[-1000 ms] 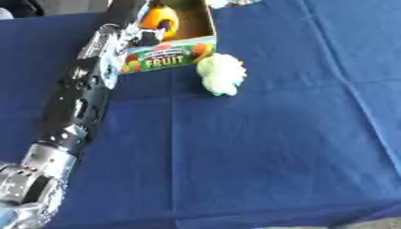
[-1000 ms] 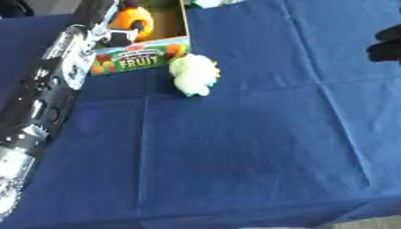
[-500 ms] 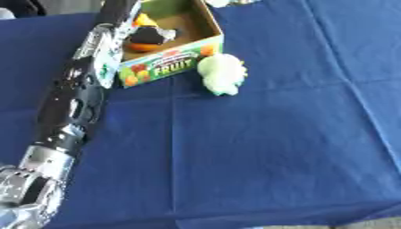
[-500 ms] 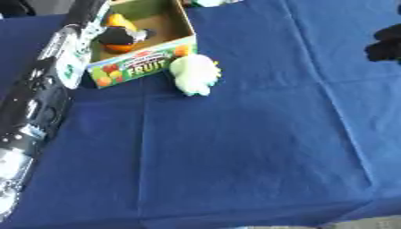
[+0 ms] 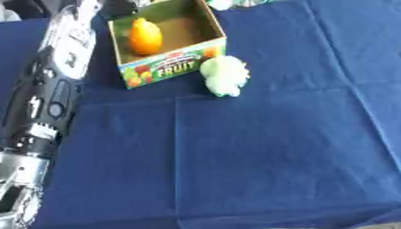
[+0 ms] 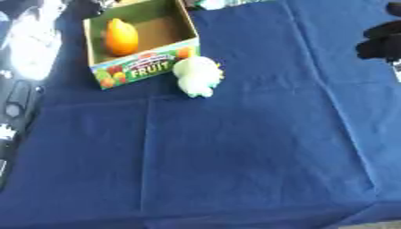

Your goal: Pick up objects on the table and place them in the box.

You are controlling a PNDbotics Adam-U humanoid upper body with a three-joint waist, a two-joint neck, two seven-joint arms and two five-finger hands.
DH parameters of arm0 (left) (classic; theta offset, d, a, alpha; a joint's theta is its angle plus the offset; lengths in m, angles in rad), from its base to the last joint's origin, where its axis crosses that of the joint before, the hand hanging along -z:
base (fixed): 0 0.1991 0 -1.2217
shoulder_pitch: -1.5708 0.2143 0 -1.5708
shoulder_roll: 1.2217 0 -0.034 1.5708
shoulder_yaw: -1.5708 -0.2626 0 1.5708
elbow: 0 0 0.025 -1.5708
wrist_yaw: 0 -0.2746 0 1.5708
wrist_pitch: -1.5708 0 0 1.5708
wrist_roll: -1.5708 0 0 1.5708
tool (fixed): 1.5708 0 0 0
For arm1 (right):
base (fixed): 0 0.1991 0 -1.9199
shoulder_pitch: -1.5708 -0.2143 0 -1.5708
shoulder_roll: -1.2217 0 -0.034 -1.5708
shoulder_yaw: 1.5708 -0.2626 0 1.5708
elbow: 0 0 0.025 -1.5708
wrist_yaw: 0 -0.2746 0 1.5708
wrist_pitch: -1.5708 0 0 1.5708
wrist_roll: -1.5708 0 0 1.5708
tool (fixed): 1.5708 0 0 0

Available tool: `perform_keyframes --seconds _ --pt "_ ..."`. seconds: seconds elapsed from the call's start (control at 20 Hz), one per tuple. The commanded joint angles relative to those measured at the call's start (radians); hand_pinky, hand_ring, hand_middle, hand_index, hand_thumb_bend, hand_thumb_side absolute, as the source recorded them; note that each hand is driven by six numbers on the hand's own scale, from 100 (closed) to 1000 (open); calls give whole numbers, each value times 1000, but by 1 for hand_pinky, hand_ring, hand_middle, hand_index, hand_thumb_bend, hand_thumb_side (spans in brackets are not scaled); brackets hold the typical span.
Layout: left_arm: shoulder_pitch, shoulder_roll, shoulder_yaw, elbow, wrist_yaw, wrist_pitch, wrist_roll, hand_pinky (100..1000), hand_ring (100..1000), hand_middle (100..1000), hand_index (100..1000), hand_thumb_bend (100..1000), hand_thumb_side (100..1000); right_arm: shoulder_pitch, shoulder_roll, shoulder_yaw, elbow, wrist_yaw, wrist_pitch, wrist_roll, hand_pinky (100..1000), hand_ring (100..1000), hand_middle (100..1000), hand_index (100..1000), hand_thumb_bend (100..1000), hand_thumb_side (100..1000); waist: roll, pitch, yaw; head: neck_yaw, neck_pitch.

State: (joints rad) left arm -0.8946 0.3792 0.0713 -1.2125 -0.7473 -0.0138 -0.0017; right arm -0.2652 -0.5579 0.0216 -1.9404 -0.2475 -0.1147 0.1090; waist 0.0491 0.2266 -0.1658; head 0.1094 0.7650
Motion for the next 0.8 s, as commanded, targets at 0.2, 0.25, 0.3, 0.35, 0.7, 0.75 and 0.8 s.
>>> perform_keyframes --seconds 0.2,0.25,0.3,0.35,0.7,0.75,0.8 --pt "51 77 -4 -231 188 44 -29 733 698 746 820 549 674 -43 -69 18 12 10 -8 23 705 689 673 905 100 480 -6 -29 32 -21 5" --pt "70 85 -6 -273 217 49 -30 732 698 747 820 544 670 -54 -79 27 17 12 -8 31 706 690 673 904 100 477 -5 -30 39 -24 5" --pt "91 93 -8 -315 244 55 -31 732 697 746 820 540 665 -65 -88 37 23 14 -9 41 706 690 674 904 100 472 -5 -32 45 -28 5" --pt "110 99 -9 -354 269 60 -32 732 697 746 820 539 662 -77 -96 48 30 17 -10 51 706 691 675 904 100 467 -4 -32 51 -31 5" --pt "281 117 2 -586 391 90 -43 717 687 738 820 517 651 -180 -127 129 96 69 -32 143 716 709 692 898 100 416 -1 -34 86 -64 5" --pt "306 113 7 -607 402 94 -47 714 685 737 819 511 646 -195 -127 141 110 83 -38 158 718 712 695 898 100 410 0 -35 92 -69 5" --pt "329 109 11 -622 413 97 -51 706 682 735 818 499 638 -209 -126 152 124 97 -44 172 722 718 699 897 100 401 1 -35 97 -74 5"
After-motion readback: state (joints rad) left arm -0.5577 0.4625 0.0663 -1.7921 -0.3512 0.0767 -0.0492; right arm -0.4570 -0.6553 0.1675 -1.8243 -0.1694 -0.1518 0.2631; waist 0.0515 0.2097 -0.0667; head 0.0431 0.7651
